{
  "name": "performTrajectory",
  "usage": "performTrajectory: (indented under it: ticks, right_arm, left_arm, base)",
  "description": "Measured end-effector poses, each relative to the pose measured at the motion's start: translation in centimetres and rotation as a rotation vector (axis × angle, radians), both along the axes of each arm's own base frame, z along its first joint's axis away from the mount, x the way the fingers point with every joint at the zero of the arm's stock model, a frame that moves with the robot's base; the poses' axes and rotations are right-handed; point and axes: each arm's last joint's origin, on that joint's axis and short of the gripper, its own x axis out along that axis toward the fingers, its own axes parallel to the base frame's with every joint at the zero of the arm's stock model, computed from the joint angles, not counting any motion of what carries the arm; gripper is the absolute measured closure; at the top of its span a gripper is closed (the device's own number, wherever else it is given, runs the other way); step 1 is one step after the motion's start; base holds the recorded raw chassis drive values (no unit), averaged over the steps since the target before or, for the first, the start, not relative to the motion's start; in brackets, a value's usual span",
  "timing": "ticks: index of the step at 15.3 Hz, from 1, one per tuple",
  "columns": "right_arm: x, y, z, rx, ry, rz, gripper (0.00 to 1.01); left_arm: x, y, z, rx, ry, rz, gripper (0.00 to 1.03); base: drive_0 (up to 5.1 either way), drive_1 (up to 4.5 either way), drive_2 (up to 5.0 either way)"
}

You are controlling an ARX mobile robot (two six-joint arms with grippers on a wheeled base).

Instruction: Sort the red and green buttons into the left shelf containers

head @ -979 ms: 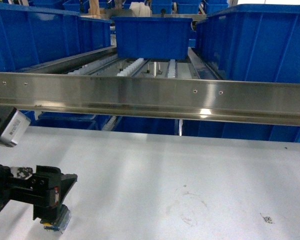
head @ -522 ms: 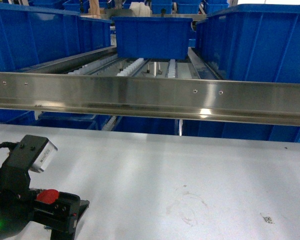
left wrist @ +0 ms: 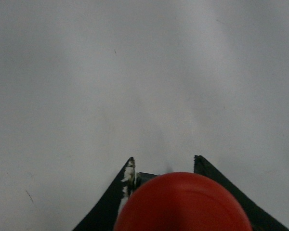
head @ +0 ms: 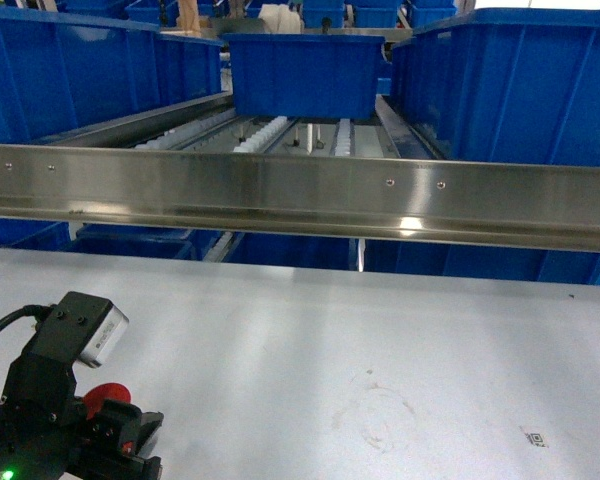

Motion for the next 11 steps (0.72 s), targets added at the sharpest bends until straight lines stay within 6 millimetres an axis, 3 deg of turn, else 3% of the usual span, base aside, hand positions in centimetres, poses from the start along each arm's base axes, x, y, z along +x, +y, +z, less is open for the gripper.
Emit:
performTrajectory:
  ticks: [1, 4, 8, 11]
  right_arm:
    - [0.0, 0.0, 0.0, 0.000, 0.000, 0.000, 0.75]
    - [0.0, 0.0, 0.0, 0.000, 0.000, 0.000, 0.75]
    - [0.0, 0.0, 0.0, 0.000, 0.000, 0.000, 0.75]
    - [0.0, 0.0, 0.0, 0.000, 0.000, 0.000, 0.75]
  left_arm:
    - [0.0, 0.0, 0.0, 0.000, -0.001, -0.001, 0.74]
    - [-0.7, 0.2, 0.7, 0.007, -0.009, -0.001, 0.75]
    - [-2.0, 1.6, 7.6, -0.039, -0.266, 0.013, 0.75]
    - [-5.5, 1.6, 12.4, -0.107, -0.412, 0.027, 0.75]
  base:
    - [0.0, 0.00, 0.0]
    - [0.0, 0.00, 0.0]
    - [0.0, 0.00, 0.0]
    - [0.0, 0.00, 0.0]
